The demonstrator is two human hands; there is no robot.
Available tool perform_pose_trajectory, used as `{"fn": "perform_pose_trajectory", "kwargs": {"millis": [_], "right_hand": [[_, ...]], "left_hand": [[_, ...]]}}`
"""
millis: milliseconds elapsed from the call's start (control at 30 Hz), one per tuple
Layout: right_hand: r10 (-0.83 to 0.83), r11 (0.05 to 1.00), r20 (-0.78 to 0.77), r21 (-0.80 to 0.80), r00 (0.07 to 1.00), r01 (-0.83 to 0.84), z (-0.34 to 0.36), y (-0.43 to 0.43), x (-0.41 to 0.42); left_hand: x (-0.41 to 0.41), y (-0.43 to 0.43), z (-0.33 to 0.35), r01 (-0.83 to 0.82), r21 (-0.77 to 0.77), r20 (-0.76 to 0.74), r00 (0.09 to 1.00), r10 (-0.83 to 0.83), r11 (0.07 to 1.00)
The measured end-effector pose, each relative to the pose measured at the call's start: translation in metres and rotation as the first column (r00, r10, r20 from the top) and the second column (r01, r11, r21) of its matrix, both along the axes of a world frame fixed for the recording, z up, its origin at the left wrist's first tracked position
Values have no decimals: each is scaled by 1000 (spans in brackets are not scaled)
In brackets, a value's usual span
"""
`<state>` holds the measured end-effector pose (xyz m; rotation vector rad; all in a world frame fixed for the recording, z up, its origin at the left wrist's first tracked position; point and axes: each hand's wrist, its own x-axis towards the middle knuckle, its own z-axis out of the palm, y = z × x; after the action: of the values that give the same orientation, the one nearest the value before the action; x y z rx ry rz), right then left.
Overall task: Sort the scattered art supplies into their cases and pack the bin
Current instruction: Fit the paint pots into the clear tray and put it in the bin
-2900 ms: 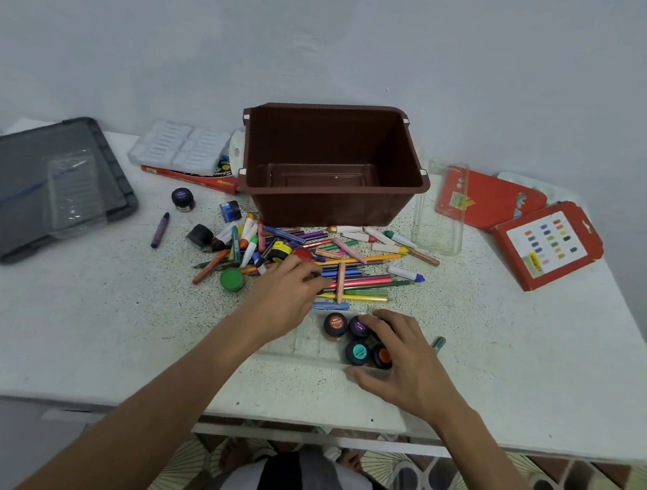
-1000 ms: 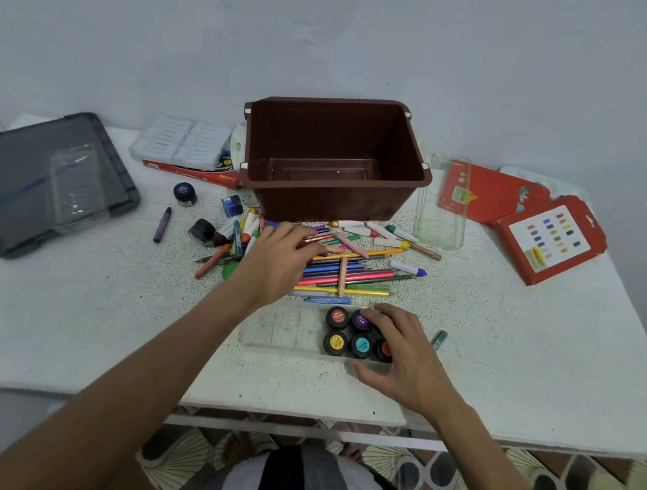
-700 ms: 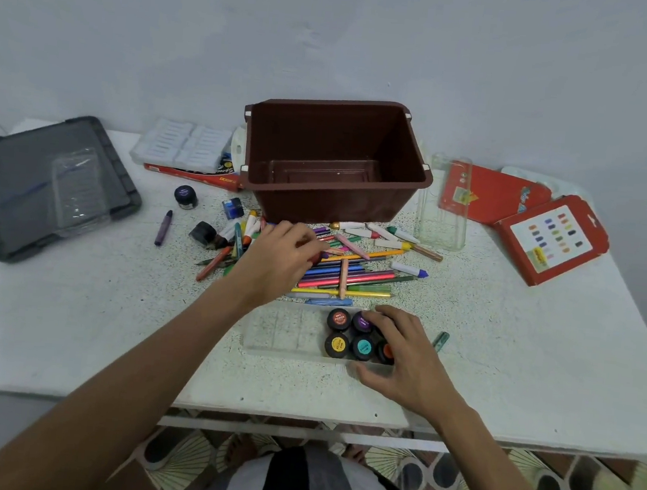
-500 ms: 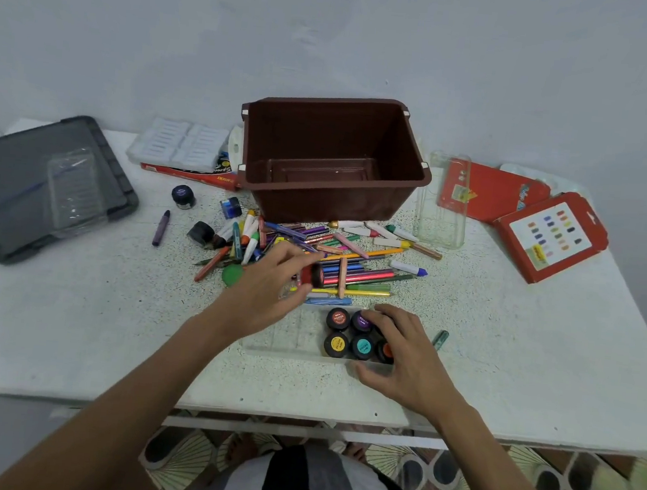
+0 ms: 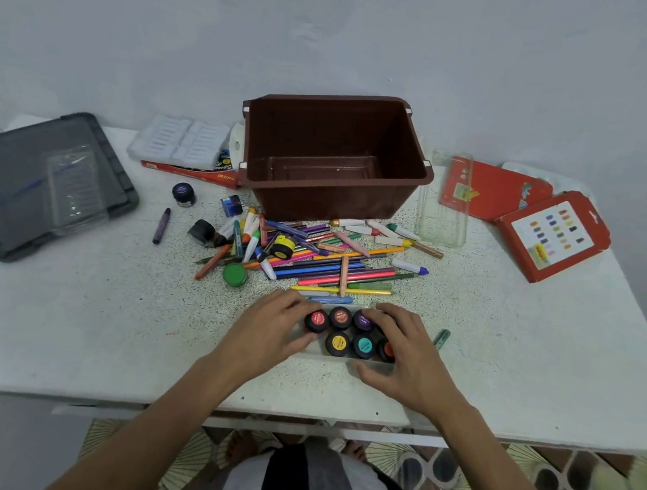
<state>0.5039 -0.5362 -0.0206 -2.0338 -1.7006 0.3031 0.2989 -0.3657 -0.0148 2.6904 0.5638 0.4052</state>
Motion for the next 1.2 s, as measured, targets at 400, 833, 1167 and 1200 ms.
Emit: {"fn": "perform_pose_trajectory", "kwargs": {"millis": [400, 833, 1167, 1200], "right_hand": [[-2, 1000, 2, 2, 1000, 2, -2, 0, 1], [-8, 1000, -4, 11, 1000, 8, -1, -1, -1], [-7, 1000, -4, 4, 1000, 7, -2, -1, -1], [-5, 1000, -4, 1, 1000, 5, -1, -1, -1]], "left_hand": [[5, 13, 9, -48, 30, 23, 999, 47, 998], [33, 76, 23, -219, 256, -86, 965, 248, 941], [32, 75, 15, -296, 164, 54, 955, 291, 941], [31, 72, 19, -304, 153, 74, 952, 296, 940]]}}
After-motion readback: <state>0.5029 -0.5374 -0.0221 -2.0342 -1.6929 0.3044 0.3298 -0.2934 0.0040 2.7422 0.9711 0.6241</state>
